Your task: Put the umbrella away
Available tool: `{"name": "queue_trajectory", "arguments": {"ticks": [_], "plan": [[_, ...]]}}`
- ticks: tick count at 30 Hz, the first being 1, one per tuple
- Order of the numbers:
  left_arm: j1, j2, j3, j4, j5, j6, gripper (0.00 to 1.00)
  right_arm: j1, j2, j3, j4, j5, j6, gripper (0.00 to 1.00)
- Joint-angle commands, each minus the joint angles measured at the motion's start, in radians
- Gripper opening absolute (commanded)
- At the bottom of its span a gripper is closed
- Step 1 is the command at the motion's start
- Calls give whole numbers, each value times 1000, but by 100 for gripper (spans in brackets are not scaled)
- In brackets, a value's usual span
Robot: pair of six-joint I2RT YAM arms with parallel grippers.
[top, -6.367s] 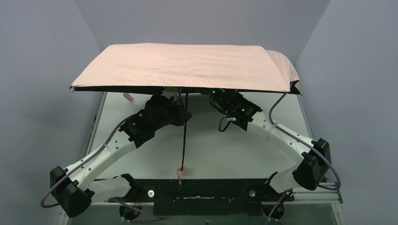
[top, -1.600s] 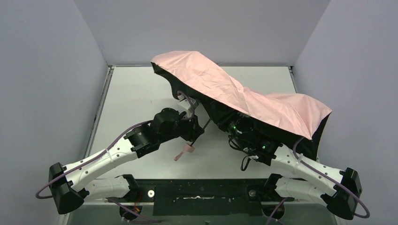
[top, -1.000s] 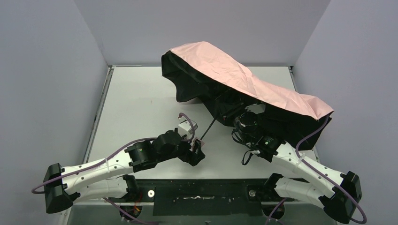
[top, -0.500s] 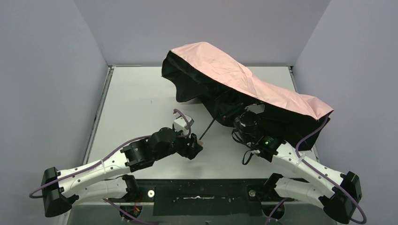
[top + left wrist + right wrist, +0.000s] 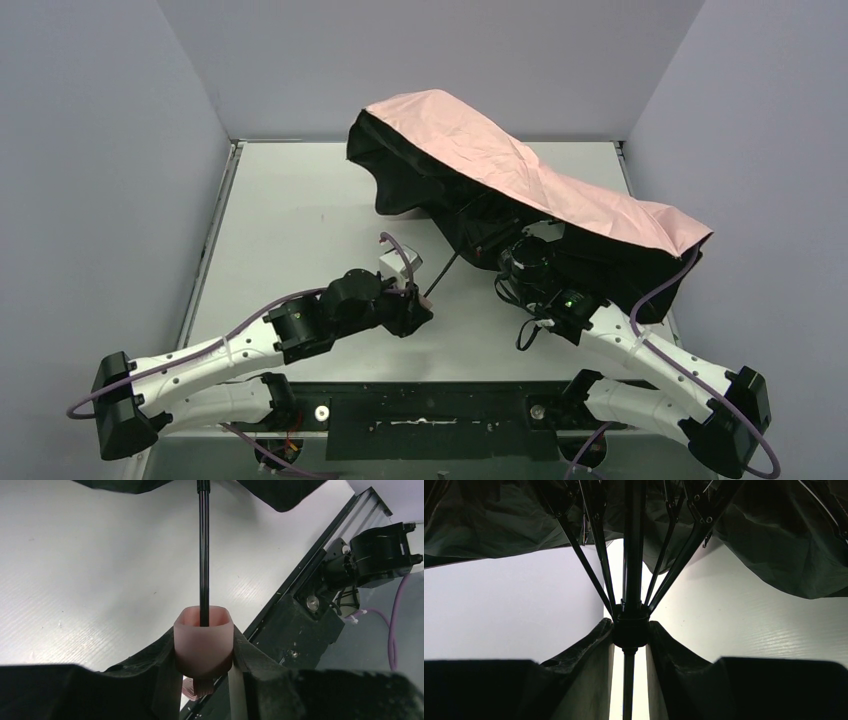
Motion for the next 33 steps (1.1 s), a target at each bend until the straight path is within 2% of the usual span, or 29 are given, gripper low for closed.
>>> {"name": "queue_trajectory", "arguments": {"ticks": [1,5,9,13,21,26,30,33], "plan": [[8,2,69,68,6,-1,12,-6,-13,16,69,-16,11,0],[36,22,137,40,-50,-16,0,44,23,23,51,-131,5,0],[52,82,220,55,-100,36,0,208,48,-6,73,-82,37,0],[75,153,268,73,-104,57,0,300,69,-34,126,-46,84,0],[80,142,277,27,-166,60,0,314,72,26,97,-27,43,0],[45,82,361,-149,-304,58,0,334,168,287,-188,-28,34,0],[-6,54,485,-349,-432,41,0,355,220,372,-143,-101,7,0],[-64,56,597,-484,-546,13,0,376,260,471,-212,-124,5,0]]}}
